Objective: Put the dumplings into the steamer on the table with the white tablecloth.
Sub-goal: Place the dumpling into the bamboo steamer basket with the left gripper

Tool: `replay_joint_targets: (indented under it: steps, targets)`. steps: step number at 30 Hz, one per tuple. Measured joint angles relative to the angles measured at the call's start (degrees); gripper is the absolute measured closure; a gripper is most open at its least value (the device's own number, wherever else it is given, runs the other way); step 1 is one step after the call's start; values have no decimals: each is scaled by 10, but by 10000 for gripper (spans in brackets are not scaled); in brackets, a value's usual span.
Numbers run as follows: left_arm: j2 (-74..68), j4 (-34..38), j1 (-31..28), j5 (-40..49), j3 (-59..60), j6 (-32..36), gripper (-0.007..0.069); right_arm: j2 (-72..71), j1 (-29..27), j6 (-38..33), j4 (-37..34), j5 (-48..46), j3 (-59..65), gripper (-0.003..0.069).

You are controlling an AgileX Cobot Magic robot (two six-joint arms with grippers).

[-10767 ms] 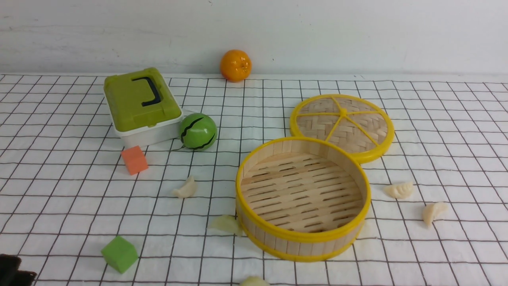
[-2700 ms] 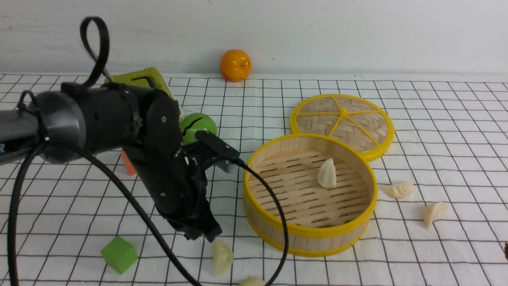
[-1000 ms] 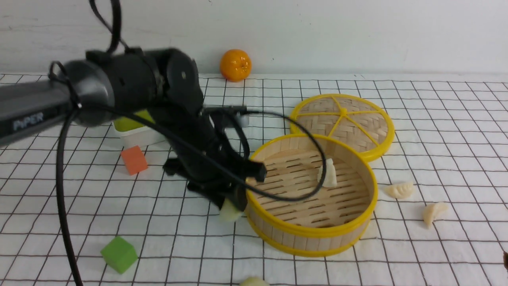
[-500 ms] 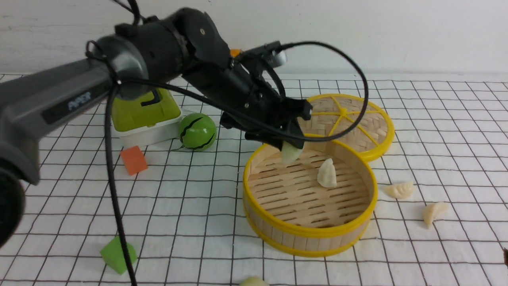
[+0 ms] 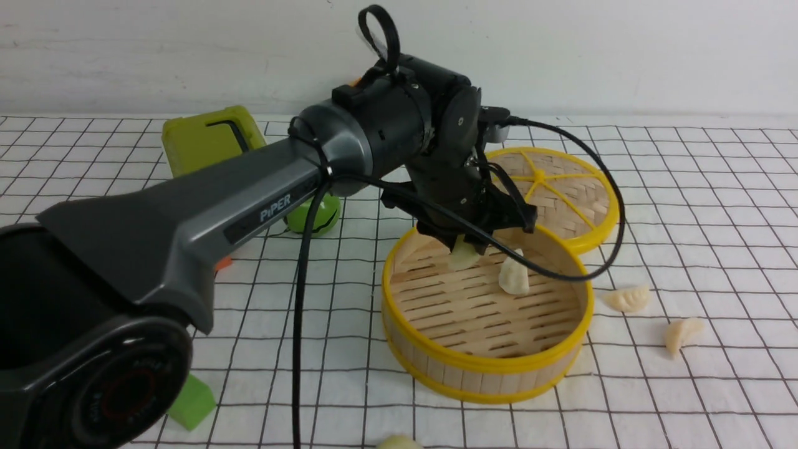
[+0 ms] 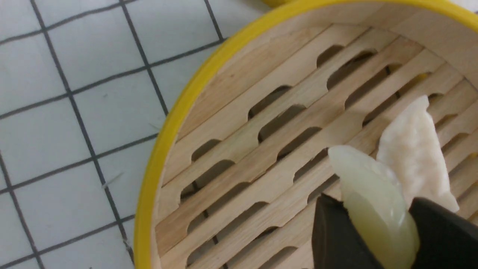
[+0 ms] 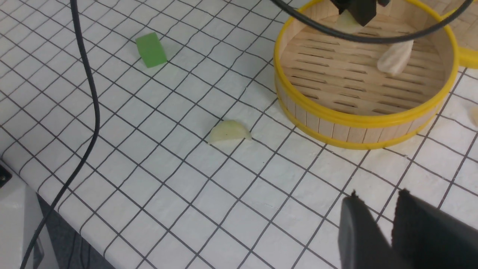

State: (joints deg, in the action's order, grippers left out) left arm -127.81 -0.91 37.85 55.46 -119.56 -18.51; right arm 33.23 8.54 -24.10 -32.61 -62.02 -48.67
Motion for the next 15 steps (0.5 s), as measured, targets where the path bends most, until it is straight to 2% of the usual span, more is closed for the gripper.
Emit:
replay_joint_targets:
  steps: [12, 14, 15]
  targets:
    - [-65, -20, -2, 11, -25, 8, 388, 0, 0, 0, 0, 0, 0, 496]
    - [-65, -24, -2, 6, -26, 8, 367, 0, 0, 0, 0, -1, 0, 495]
    - [-65, -28, -2, 8, -27, 8, 330, 0, 0, 0, 0, -2, 0, 495]
